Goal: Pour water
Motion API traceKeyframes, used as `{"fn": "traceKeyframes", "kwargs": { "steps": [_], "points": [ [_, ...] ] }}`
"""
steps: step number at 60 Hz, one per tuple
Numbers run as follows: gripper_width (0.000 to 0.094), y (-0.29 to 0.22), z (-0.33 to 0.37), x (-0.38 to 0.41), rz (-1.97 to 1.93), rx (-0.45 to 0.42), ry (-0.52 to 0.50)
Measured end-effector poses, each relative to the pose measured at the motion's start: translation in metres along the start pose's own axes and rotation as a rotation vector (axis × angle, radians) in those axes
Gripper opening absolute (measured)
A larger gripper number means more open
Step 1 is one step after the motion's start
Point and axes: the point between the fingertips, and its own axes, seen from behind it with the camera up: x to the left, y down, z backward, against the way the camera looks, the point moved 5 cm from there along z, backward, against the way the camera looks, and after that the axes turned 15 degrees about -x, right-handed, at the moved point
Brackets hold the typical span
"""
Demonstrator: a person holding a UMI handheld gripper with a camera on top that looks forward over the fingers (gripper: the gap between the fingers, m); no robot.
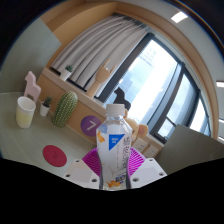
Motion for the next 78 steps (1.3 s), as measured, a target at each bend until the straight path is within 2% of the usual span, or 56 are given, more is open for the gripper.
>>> {"fn": "traceKeyframes", "kwargs": {
  "steps": [9, 21, 33, 53, 70, 78],
  "points": [
    [0.0298, -0.049, -0.032, 0.056, 0.331, -0.082, -0.122],
    [0.0295, -0.089, -0.059, 0.121, 0.750, -0.189, -0.262],
    [0.0304, -0.114, -0.071, 0.162, 1.172, -0.325, -0.338],
    [0.0303, -0.134, -0.080, 0.200, 1.756, -0.519, -0.398],
    [0.0302, -0.131, -0.078, 0.213, 1.817, -0.542, -0.403],
    [0.0301, -0.138, -0.082, 0.191, 1.535, -0.452, -0.339]
  ]
}}
